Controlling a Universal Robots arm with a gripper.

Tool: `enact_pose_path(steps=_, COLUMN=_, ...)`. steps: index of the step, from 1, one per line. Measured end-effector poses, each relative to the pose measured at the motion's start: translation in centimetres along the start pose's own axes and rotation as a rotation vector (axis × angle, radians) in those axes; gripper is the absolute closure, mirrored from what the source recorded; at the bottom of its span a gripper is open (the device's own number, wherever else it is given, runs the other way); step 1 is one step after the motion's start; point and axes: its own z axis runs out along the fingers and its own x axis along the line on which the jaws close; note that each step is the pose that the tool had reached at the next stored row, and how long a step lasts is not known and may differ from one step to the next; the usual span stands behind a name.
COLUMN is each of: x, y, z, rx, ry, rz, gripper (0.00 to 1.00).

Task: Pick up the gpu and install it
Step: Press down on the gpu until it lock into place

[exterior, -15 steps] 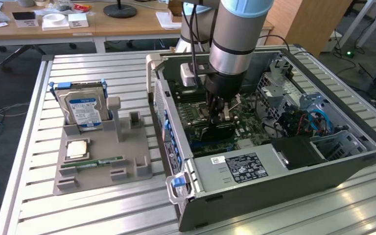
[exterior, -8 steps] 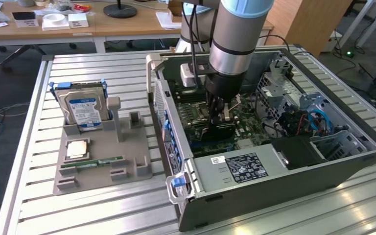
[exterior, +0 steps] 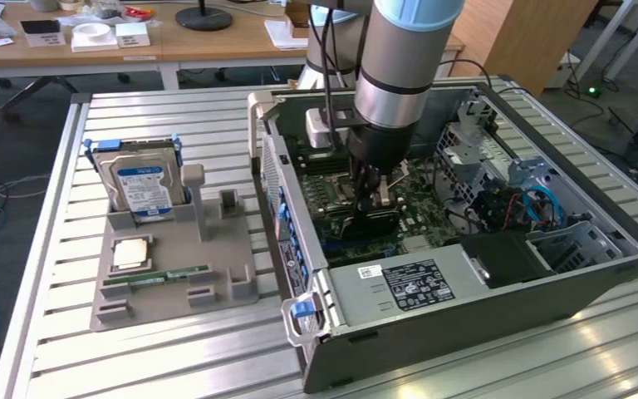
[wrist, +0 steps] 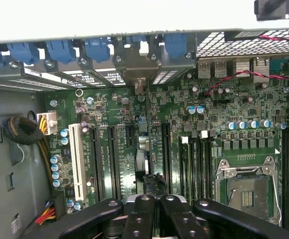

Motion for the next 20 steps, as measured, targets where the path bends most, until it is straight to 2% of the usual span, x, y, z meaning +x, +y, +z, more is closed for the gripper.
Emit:
enact_pose_path(steps=7, x=0.02, y=0.28, z=0.0, rx=0.0, ry=-0.0001, rz=0.0, gripper=0.89)
enact_pose_path(steps=20, x=0.03, y=0.29, z=0.05, rx=-0.0001, ry=0.0001, rz=0.0, gripper=0.89)
